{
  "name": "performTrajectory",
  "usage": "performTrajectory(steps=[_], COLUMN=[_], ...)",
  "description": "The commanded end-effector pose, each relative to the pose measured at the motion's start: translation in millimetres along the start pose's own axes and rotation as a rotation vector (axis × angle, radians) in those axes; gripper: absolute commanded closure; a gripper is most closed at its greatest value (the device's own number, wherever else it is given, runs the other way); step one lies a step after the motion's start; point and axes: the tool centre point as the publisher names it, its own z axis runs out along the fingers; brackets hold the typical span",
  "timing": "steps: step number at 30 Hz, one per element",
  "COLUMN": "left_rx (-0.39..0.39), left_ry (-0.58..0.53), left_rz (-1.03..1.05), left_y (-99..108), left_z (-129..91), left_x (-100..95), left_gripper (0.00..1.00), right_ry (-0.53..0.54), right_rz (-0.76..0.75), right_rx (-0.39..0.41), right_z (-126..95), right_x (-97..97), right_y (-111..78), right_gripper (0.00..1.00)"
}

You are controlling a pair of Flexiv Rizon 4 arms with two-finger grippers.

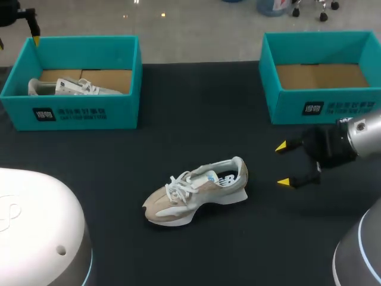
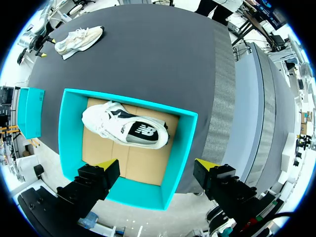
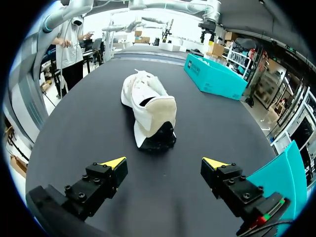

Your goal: Take the shoe out of the shoebox, open the shoe tongue, remove and reinsert the insole, then place the shoe into the shoebox

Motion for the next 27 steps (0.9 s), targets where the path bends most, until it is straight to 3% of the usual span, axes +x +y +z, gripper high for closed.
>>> performTrajectory(steps=[1,6,11,27], left_rx=[-0.001,-0.001,-0.001,-0.001], left_ry=[0.002,0.002,0.002,0.002], left_rz=[0.000,0.000,0.000,0.000], left_y=[-0.9,-0.9,-0.9,-0.9], left_z=[-0.4,-0.4,-0.4,-0.4], left_x=[0.1,0.1,0.1,0.1], left_gripper=[0.00,0.00,0.00,0.00], right_ry=[0.000,0.000,-0.014,0.004], right_rz=[0.000,0.000,-0.028,-0.012], right_rx=[0.003,0.003,-0.082,-0.056], right_z=[0.2,0.2,5.2,10.3], right_x=[0.1,0.1,-0.5,3.0], right_y=[0.9,0.9,-2.0,-11.8], right_gripper=[0.00,0.00,0.00,0.00])
